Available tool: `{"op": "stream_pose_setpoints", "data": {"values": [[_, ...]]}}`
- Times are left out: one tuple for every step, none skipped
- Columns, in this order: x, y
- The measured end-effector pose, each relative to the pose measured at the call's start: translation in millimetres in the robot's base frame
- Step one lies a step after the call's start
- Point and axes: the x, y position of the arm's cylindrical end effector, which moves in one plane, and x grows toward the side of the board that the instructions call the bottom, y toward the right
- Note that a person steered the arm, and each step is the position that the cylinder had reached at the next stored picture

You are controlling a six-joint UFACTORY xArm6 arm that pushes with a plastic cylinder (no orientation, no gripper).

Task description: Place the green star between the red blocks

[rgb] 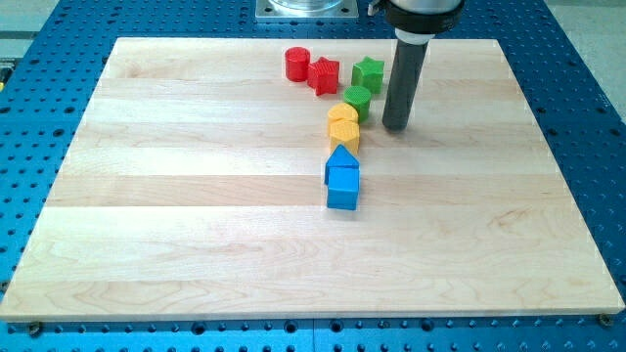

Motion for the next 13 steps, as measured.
{"op": "stream_pose_setpoints", "data": {"values": [[0,-8],[0,-8],[-3,-14],[-22,-19],[-45,-27],[-58,-31],[-61,-31],[-61,-31],[-61,-25],[-61,-4],[-61,28],[-63,53],[-82,49]]}}
